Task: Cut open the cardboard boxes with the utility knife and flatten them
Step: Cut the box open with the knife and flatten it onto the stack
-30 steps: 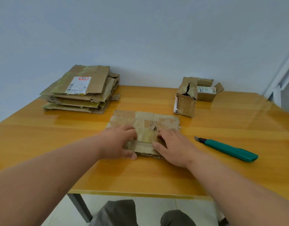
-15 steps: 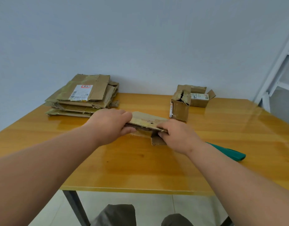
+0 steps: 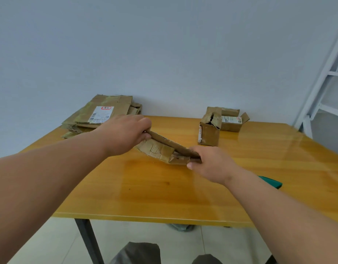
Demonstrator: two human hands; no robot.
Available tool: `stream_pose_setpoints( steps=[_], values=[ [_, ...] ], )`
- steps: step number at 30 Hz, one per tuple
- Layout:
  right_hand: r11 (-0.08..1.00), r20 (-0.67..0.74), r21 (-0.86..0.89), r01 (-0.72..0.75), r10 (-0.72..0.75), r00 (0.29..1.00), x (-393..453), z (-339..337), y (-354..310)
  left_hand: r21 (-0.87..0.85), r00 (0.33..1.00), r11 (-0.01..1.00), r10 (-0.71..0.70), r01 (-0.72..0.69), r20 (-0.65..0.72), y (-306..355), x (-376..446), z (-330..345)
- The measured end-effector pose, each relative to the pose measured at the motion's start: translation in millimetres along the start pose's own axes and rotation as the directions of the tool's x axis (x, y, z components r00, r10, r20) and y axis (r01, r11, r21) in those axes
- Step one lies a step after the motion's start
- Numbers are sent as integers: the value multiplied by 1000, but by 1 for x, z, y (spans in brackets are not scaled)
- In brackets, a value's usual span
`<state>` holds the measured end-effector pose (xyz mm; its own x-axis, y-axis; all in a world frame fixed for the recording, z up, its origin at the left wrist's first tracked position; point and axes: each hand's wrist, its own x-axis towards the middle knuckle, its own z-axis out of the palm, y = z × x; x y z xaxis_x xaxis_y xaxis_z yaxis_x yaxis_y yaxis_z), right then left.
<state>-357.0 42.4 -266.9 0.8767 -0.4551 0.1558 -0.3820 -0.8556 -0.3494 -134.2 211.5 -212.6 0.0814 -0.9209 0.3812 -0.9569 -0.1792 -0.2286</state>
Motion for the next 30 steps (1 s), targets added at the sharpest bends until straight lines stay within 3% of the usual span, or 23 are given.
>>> stream_pose_setpoints(
  steps=[2,4,7,10,12,15,18,20,22,23,25,27,30],
  values=[
    [998,-82,56,-22,26,996,0,-3,0,-16,998,999,-49,48,-33,1,0,-6],
    [990,-119,137,-41,57,991,-1,-7,0,35,980,994,-99,107,-174,-2,-1,-11],
    [948,-181,311,-72,134,974,-1,-15,-1,-21,885,961,-262,275,-385,-9,-1,-20],
    [782,-187,617,-86,252,949,0,-23,-9,-201,776,903,-429,379,-462,-11,0,-23],
    [546,-110,835,-73,296,949,3,-24,-14,-226,781,884,-467,409,-415,-9,-2,-20],
    [158,32,984,-85,311,950,7,-19,-17,-176,865,894,-444,412,-234,-4,-6,-6],
    [-15,196,979,-202,328,924,5,-5,-14,-116,916,909,-401,400,11,2,-12,17],
    [89,337,915,-393,369,866,2,10,-11,-57,905,924,-356,378,233,9,-17,38],
    [460,404,629,-627,496,769,1,22,-12,-25,847,938,-300,345,439,20,-23,61],
    [642,342,383,-665,570,747,3,24,-11,-30,814,942,-274,335,512,25,-24,73],
    [835,82,-60,-547,550,831,7,24,-10,-53,767,936,-251,348,591,33,-23,89],
    [911,-57,-233,-341,337,940,14,26,-6,-73,759,928,-251,365,601,39,-18,98],
    [966,133,-243,-88,123,983,21,44,-1,-156,790,912,-233,381,567,47,-12,108]
  ],
)
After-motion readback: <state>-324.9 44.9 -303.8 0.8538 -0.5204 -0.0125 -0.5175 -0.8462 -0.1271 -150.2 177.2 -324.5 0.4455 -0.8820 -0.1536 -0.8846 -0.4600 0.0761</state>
